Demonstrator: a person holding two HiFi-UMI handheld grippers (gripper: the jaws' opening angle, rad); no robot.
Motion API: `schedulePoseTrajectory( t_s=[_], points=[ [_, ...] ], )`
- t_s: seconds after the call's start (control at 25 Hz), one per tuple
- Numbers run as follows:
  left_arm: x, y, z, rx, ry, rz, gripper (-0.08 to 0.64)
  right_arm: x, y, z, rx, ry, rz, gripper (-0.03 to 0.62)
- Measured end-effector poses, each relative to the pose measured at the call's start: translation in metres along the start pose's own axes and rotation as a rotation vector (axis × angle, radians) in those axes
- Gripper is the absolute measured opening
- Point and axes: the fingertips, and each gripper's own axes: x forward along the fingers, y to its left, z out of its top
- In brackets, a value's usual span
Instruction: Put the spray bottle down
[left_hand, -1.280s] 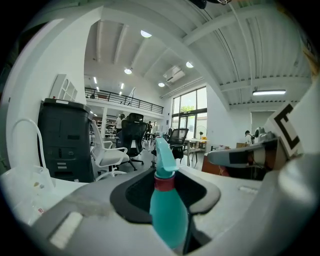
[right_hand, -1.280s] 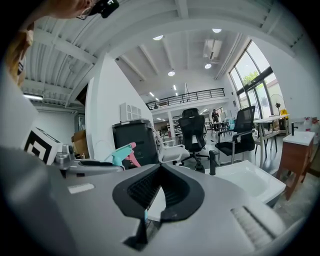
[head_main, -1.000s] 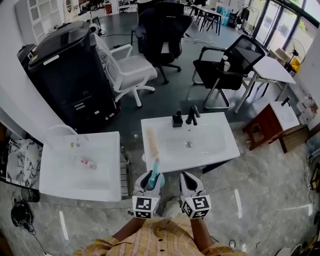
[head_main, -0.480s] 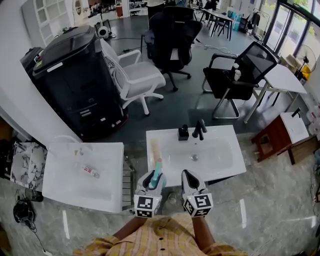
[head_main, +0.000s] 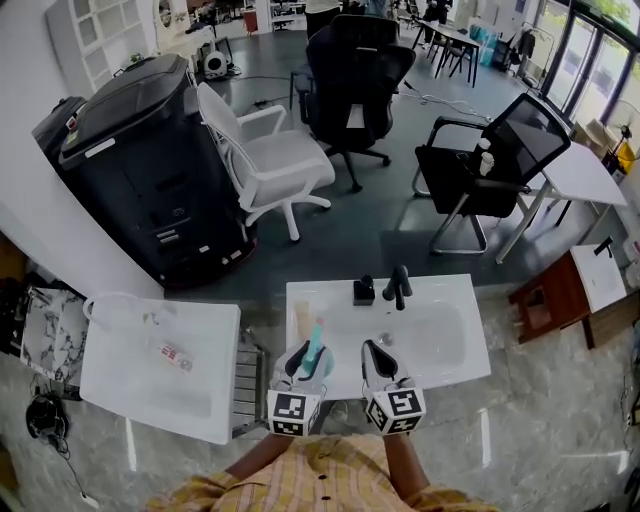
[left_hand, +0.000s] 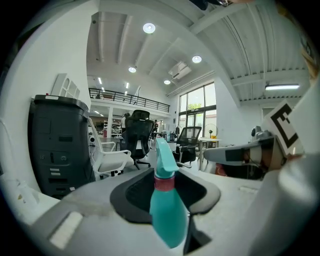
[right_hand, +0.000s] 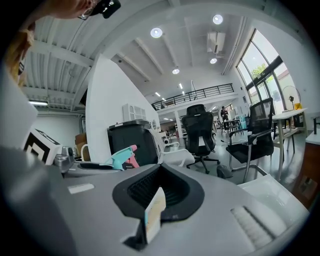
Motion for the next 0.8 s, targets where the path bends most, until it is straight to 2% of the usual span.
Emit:
schedulePoseTrajectory(
  t_s=[0.44,0.8],
  points=[
    [0.063,0.008,-0.001,-0.023,0.023,0.045,0.138,0.042,-0.046,-0.002,0.007,0.035,0.054,0.0],
    [0.096,0.013,-0.008,-0.027,0.048,0.087,0.138,0.061,-0.067,-0.019,0.027,0.073,0.091,0.0]
  ],
)
